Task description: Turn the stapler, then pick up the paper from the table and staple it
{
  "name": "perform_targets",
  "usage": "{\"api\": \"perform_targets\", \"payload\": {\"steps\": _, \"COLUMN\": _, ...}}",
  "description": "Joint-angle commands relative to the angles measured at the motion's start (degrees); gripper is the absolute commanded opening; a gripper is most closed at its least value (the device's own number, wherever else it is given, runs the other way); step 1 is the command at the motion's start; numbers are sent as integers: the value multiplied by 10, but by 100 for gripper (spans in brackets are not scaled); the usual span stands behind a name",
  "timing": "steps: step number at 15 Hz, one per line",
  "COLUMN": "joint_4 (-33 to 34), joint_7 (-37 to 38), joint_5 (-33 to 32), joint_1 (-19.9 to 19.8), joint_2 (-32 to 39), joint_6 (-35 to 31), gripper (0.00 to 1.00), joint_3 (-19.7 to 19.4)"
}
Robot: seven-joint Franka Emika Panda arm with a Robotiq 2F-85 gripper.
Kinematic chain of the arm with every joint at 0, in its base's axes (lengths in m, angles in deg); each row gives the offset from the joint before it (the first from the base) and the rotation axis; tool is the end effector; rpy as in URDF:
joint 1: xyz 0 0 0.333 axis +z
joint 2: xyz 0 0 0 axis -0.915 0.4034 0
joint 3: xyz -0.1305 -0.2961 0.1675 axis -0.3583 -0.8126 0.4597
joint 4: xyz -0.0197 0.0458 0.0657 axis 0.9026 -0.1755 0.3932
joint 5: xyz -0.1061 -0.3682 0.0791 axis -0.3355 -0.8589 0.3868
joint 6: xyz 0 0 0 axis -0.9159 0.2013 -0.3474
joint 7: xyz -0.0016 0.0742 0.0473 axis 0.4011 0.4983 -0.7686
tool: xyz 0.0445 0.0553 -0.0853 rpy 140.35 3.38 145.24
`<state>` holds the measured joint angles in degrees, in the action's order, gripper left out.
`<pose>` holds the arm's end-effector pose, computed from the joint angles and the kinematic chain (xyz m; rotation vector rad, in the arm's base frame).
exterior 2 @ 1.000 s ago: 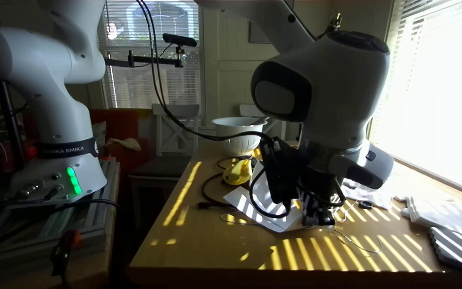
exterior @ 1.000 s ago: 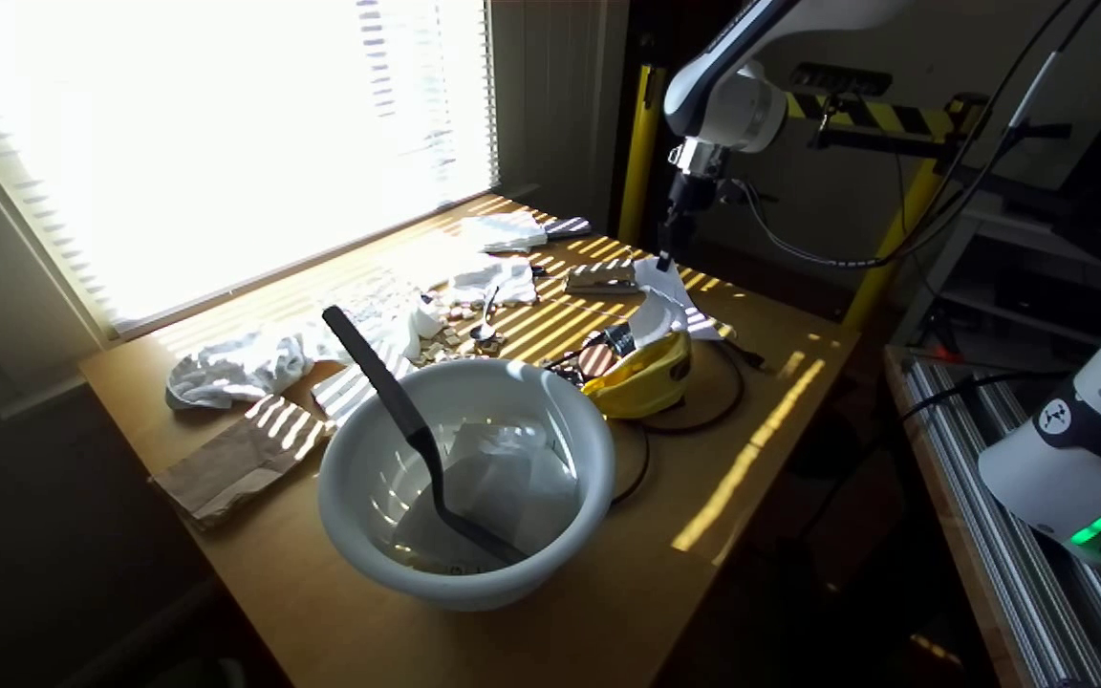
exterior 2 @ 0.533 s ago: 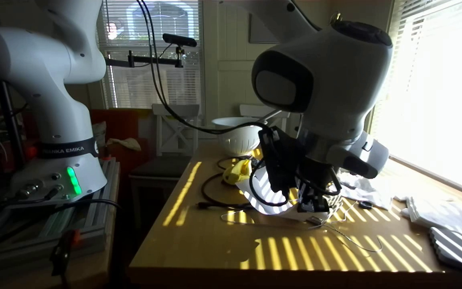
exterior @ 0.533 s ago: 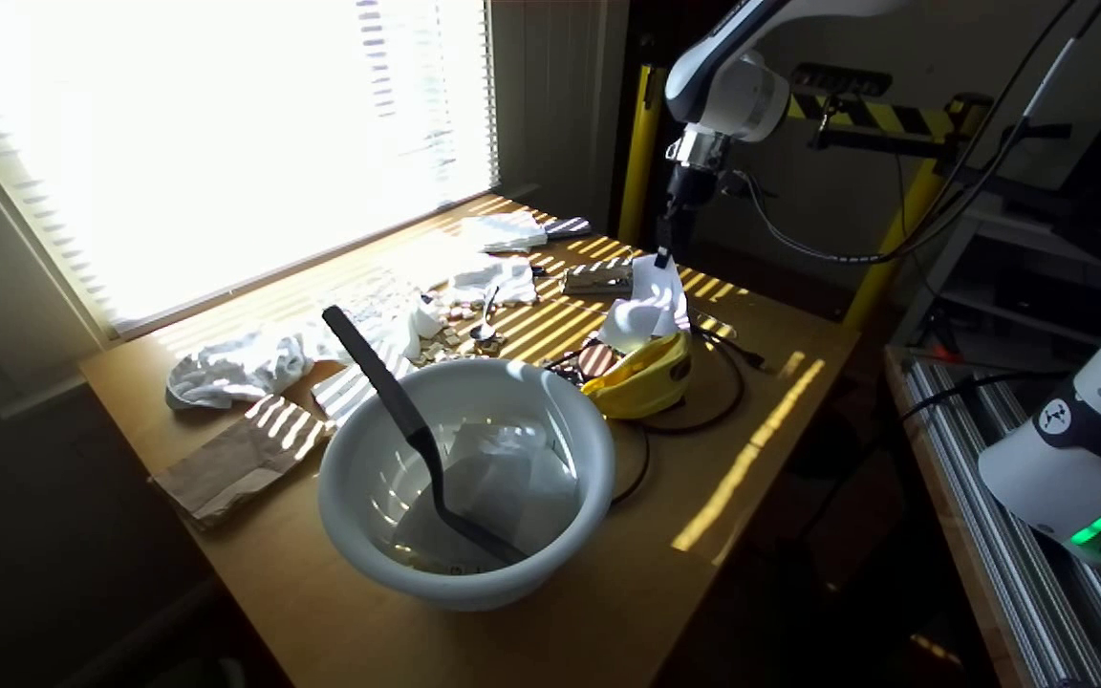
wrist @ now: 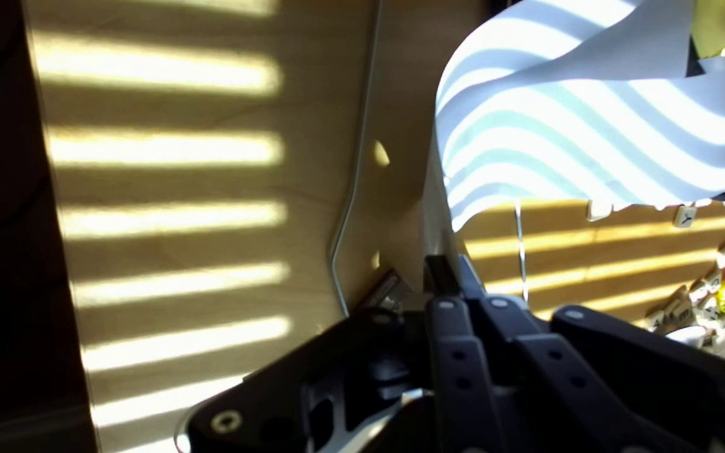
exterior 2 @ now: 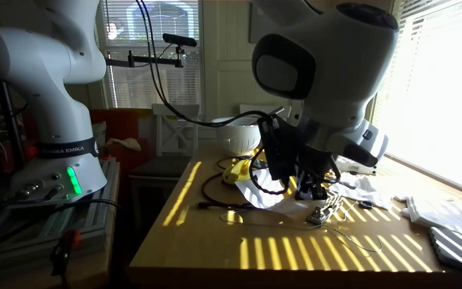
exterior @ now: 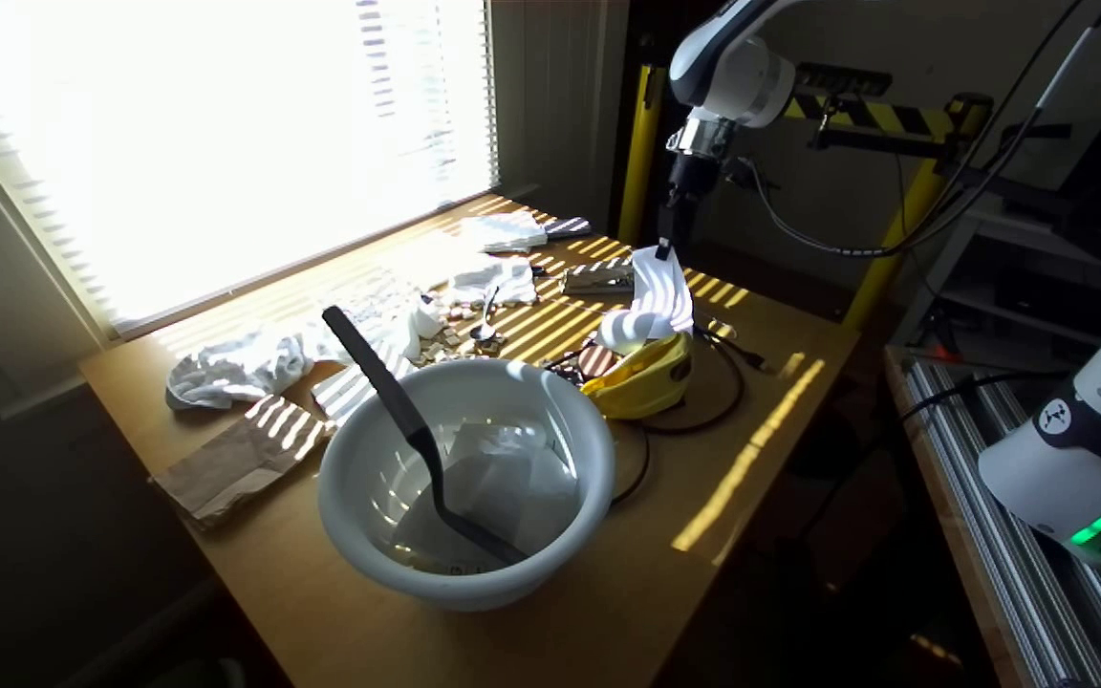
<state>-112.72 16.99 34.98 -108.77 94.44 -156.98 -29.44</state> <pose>0.4616 -0.4416 0.2380 -2.6680 0.5204 -0.1621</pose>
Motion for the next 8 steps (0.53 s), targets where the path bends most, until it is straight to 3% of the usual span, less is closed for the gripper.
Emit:
{"api": "perform_targets", "payload": {"steps": 1, "joint_4": -1, "joint_7": -11, "joint_5": 31, "joint_1": -6, "joint_2": 4, "joint_6": -1, "gripper": 0, "joint_3": 3}}
{"api": "perform_targets", "payload": {"steps": 8, "joint_4": 9, "joint_7": -15, "joint_5": 64, "joint_1": -2, "joint_2": 25, "joint_6": -31, "gripper": 0, "joint_3": -1}}
